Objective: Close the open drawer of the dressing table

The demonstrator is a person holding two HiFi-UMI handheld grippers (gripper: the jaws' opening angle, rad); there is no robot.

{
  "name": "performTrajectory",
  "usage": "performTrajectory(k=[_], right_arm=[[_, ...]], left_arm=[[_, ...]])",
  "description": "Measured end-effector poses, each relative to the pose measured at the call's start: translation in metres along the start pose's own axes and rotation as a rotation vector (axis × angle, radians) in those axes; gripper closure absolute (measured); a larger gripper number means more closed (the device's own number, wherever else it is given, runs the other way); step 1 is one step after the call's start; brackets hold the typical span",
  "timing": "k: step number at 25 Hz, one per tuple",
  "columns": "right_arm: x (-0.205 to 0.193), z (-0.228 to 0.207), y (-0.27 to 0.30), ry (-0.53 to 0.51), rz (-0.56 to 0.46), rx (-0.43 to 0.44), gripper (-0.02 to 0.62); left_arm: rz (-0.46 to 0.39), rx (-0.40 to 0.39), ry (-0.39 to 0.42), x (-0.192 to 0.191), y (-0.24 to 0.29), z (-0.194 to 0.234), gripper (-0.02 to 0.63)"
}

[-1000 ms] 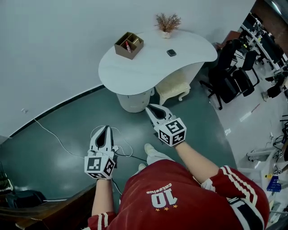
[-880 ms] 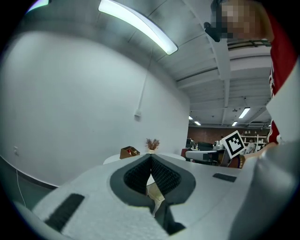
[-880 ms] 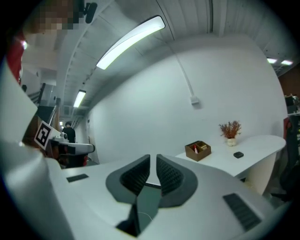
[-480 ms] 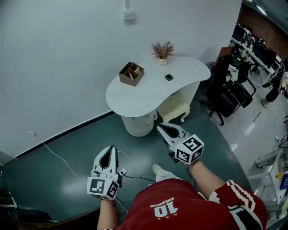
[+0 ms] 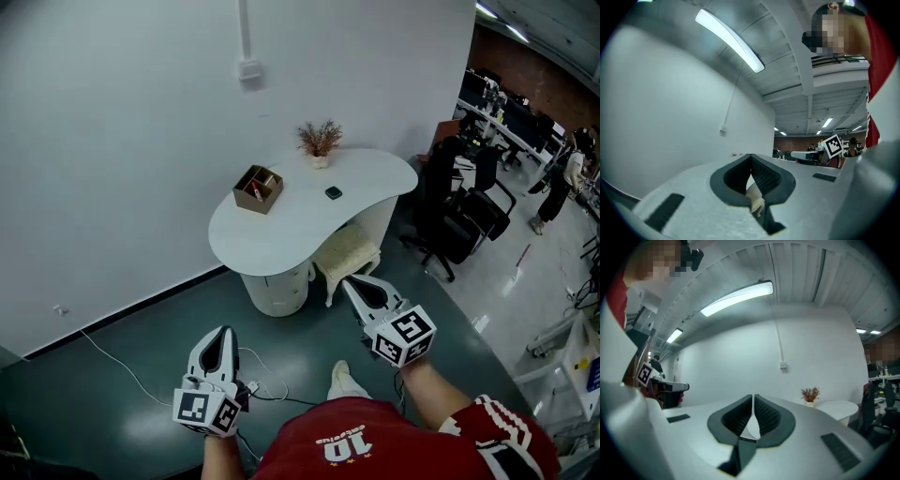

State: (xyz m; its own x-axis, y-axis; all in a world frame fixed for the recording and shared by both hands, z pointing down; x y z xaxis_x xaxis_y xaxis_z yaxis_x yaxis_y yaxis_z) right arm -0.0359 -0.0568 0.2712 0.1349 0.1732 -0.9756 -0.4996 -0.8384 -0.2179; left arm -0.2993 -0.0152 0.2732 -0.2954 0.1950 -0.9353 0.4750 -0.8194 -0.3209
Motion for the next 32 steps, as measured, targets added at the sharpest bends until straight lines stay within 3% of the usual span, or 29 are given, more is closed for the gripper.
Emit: performTrajectory(k=[5, 14, 21, 27, 32], right_arm=[[0.009, -0.01, -0.004, 0.006, -0.037, -0.048, 0.589], [0.018, -0.012, -0.013, 0.024, -0.072, -0.047, 0.601], [0.018, -0.009, -0.018, 0.029, -0.072, -0.052, 0.604], [0.015, -0.007, -0.023, 0.03, -0.055, -0.06, 0.606], [0.013, -0.008, -0.029, 0.0, -0.029, -0.073, 0.606]], left_arm=[[0.008, -0.05, 0.042, 0.005, 0.016, -0.011, 0.604], [0.012, -0.045, 0.044, 0.006, 0.008, -0.024, 0.604], [0.03, -0.032, 0.063, 0.001, -0.009, -0.025, 0.604], [0.053, -0.015, 0.034, -0.008, -0.018, -0.029, 0.604], [0.062, -0.036, 0.086, -0.007, -0.019, -0.034, 0.604]])
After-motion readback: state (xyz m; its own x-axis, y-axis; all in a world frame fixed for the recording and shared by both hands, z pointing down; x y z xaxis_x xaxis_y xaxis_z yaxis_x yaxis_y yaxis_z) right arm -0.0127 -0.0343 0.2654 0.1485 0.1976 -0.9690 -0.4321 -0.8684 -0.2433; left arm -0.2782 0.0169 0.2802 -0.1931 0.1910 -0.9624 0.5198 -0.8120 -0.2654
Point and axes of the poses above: the fingertips, and each gripper's own axes: y forward along the fingers, z to its left, x out of its top, the point moved 2 cm from there along -y, backward along the fingers, and after that the axes turned 13 degrees about -z, right-handed, at the moved point
